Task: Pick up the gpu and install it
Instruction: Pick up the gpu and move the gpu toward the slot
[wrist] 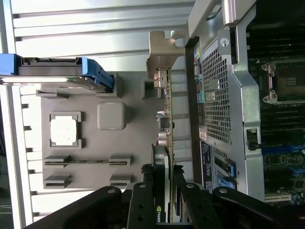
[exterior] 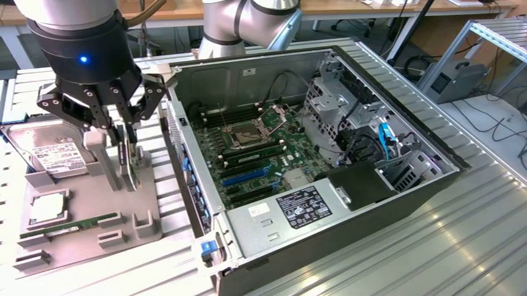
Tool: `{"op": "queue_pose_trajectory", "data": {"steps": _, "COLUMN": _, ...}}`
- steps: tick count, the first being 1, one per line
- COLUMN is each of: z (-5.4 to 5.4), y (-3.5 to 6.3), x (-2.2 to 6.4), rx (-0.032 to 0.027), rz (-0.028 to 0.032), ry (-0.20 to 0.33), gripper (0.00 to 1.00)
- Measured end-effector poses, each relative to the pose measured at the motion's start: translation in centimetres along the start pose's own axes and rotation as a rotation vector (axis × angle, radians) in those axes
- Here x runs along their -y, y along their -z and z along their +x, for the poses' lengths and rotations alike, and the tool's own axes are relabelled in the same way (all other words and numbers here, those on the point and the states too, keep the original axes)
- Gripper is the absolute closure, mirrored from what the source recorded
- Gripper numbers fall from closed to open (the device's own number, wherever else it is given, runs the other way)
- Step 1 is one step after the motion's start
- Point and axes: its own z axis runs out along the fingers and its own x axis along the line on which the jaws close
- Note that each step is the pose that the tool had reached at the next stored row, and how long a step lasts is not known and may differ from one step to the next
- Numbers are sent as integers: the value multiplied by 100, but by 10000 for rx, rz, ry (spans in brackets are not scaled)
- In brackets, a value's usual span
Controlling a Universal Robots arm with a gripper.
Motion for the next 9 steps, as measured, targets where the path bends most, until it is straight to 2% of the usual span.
{"op": "queue_pose_trajectory", "data": {"steps": 9, "z": -1, "y": 30, "x": -1, "rx": 0, "rz": 0, "ry": 0, "gripper": 73}}
